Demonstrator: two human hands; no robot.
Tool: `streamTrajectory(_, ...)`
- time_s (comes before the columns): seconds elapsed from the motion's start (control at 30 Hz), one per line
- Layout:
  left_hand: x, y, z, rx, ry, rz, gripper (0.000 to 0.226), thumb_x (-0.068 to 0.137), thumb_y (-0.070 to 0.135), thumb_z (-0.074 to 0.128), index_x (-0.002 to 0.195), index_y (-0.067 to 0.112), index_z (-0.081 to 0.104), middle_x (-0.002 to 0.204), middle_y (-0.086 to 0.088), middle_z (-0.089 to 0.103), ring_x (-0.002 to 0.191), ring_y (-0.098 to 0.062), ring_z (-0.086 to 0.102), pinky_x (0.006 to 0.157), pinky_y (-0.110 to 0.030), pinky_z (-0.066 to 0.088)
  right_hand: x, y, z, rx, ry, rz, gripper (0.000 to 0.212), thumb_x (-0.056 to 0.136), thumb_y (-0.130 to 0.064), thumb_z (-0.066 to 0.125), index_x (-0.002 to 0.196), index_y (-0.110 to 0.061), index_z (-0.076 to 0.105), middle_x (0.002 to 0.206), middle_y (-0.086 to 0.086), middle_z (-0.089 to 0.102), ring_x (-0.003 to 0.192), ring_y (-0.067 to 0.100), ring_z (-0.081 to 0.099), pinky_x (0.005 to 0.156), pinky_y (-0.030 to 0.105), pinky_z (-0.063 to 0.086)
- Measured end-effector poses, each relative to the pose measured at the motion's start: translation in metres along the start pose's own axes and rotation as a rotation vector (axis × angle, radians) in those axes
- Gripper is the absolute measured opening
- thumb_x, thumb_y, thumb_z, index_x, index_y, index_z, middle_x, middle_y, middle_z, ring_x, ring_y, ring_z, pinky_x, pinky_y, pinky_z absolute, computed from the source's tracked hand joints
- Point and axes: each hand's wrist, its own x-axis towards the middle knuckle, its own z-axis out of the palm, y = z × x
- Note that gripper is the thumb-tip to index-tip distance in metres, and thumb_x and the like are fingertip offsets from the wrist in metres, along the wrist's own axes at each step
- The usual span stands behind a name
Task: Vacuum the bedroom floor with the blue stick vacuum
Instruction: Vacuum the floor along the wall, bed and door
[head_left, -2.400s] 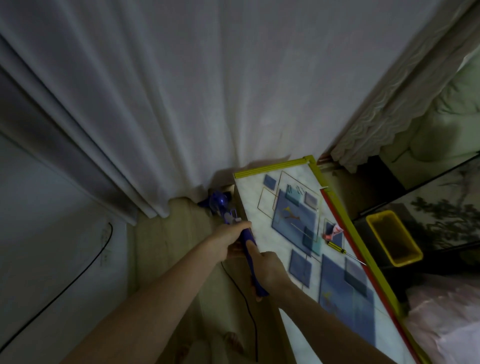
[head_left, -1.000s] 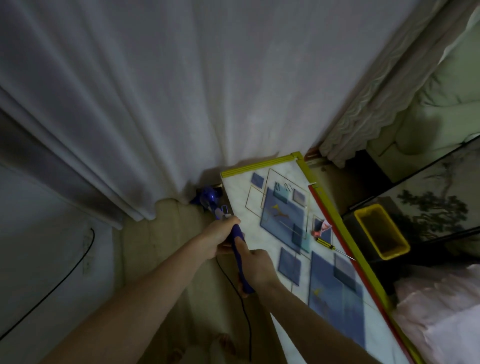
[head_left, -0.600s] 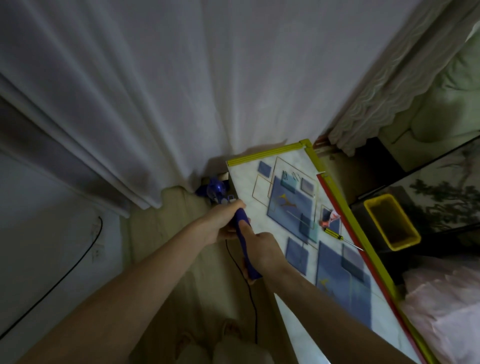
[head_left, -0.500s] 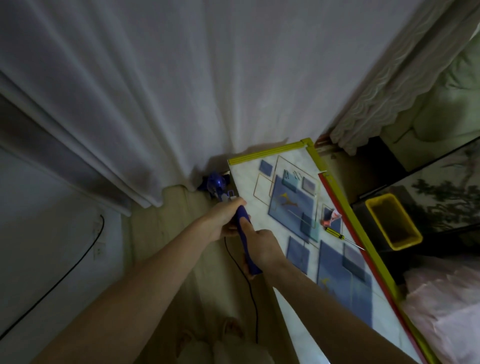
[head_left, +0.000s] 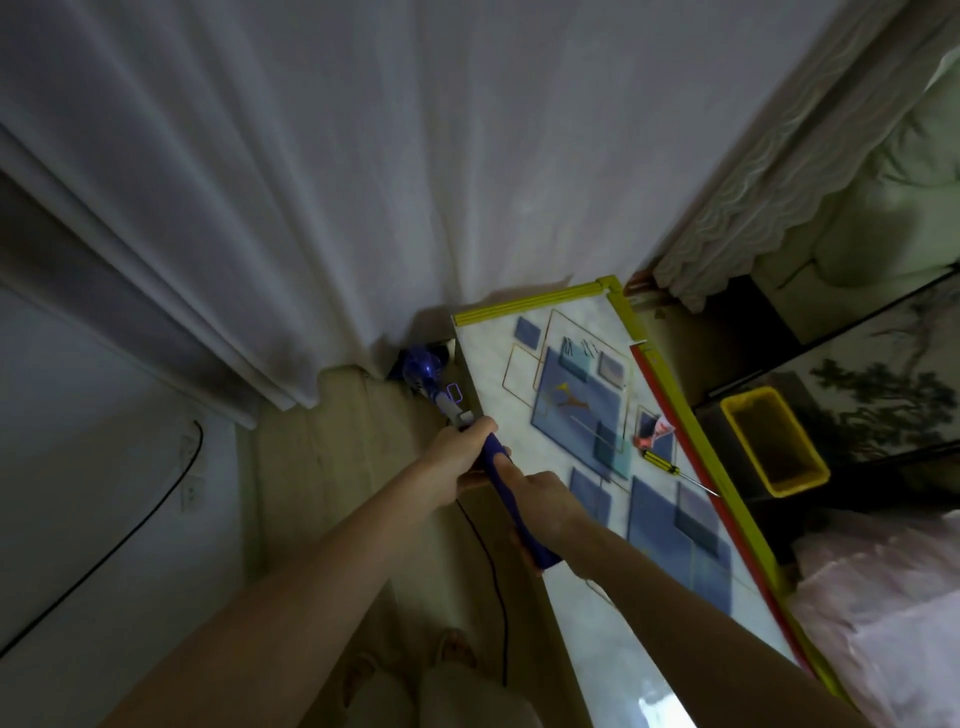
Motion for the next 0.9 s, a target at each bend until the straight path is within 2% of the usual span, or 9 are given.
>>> streamTrajectory(0.1, -0.022, -0.003, -0.004, 0.015, 0.040, 0.001, 0.013, 0.094, 0.022, 0.056, 0.098, 0.010, 0.055, 0.089, -0.013, 0.069, 0.080, -0.022, 0.066, 0.068, -0.032, 0.057, -0.020, -0.005, 0.002, 0.001, -0.039, 0.009, 0.056, 0.097, -0.061, 0.030, 0.080, -0.012, 0.052, 0.080, 0.010, 0.060, 0.065, 0.019, 0.054, 0.073, 0.032, 0.047)
streamTrajectory(0.17, -0.038, -0.010, -0.012, 0.049, 0.070, 0.007, 0.021, 0.093, 0.025, 0.056, 0.104, 0.008, 0.057, 0.106, -0.017, 0.067, 0.094, -0.028, 0.067, 0.081, -0.040, 0.057, -0.042, -0.008, 0.010, 0.017, -0.082, 0.014, 0.056, 0.098, -0.060, 0.032, 0.079, -0.011, 0.052, 0.073, 0.008, 0.057, 0.054, 0.016, 0.052, 0.063, 0.029, 0.047)
streamTrajectory(0.2, -0.046, -0.014, -0.017, 0.058, 0.085, -0.004, 0.027, 0.092, 0.026, 0.056, 0.110, 0.006, 0.057, 0.106, -0.017, 0.068, 0.095, -0.028, 0.067, 0.085, -0.042, 0.057, -0.054, -0.010, 0.014, 0.040, -0.097, 0.019, 0.055, 0.098, -0.058, 0.034, 0.079, -0.010, 0.051, 0.068, 0.007, 0.056, 0.046, 0.014, 0.052, 0.053, 0.025, 0.046)
streamTrajectory(0.3, -0.074, -0.029, -0.033, -0.006, 0.094, -0.049, 0.027, 0.093, 0.024, 0.056, 0.113, 0.006, 0.056, 0.082, -0.010, 0.069, 0.074, -0.021, 0.067, 0.069, -0.034, 0.058, -0.086, -0.010, 0.026, 0.073, -0.137, 0.024, 0.052, 0.100, -0.053, 0.037, 0.078, -0.007, 0.048, 0.057, 0.005, 0.052, 0.027, 0.006, 0.047, 0.034, 0.014, 0.038)
streamTrajectory(0.5, -0.110, -0.063, -0.043, -0.027, 0.099, -0.093, 0.029, 0.095, 0.022, 0.054, 0.118, 0.004, 0.054, 0.083, -0.009, 0.066, 0.069, -0.017, 0.065, 0.048, -0.024, 0.053, -0.107, 0.017, 0.049, -0.048, -0.157, -0.003, 0.052, 0.098, -0.058, 0.035, 0.074, -0.014, 0.050, 0.059, -0.002, 0.051, 0.032, 0.001, 0.044, 0.039, 0.011, 0.037)
streamTrajectory(0.63, -0.107, -0.062, -0.043, 0.026, 0.118, -0.071, 0.031, 0.097, 0.025, 0.052, 0.121, 0.005, 0.054, 0.077, -0.007, 0.063, 0.063, -0.015, 0.062, 0.041, -0.019, 0.049, -0.094, 0.025, 0.066, 0.027, -0.112, 0.019, 0.052, 0.099, -0.057, 0.033, 0.076, -0.013, 0.050, 0.059, -0.001, 0.051, 0.033, 0.002, 0.045, 0.039, 0.013, 0.038)
streamTrajectory(0.7, -0.104, -0.058, -0.050, 0.034, 0.147, -0.075, 0.026, 0.098, 0.026, 0.052, 0.114, 0.006, 0.055, 0.076, -0.006, 0.061, 0.063, -0.014, 0.060, 0.045, -0.021, 0.050, -0.087, 0.022, 0.080, 0.058, -0.116, -0.003, 0.052, 0.099, -0.057, 0.033, 0.079, -0.012, 0.050, 0.064, 0.001, 0.052, 0.043, 0.008, 0.048, 0.050, 0.019, 0.041)
streamTrajectory(0.8, -0.099, -0.049, -0.069, 0.042, 0.179, -0.057, 0.022, 0.097, 0.028, 0.052, 0.090, 0.008, 0.059, 0.072, -0.005, 0.062, 0.065, -0.015, 0.060, 0.061, -0.026, 0.051, -0.075, 0.005, 0.098, 0.096, -0.130, -0.024, 0.052, 0.099, -0.057, 0.034, 0.080, -0.011, 0.051, 0.075, 0.008, 0.056, 0.059, 0.016, 0.051, 0.066, 0.031, 0.045)
streamTrajectory(0.9, -0.097, -0.036, -0.078, -0.026, 0.187, -0.023, 0.026, 0.095, 0.027, 0.054, 0.077, 0.009, 0.060, 0.062, -0.004, 0.063, 0.064, -0.017, 0.059, 0.064, -0.028, 0.051, -0.069, -0.016, 0.097, 0.105, -0.113, -0.017, 0.054, 0.096, -0.059, 0.039, 0.089, -0.007, 0.053, 0.076, 0.009, 0.058, 0.053, 0.016, 0.053, 0.054, 0.024, 0.046)
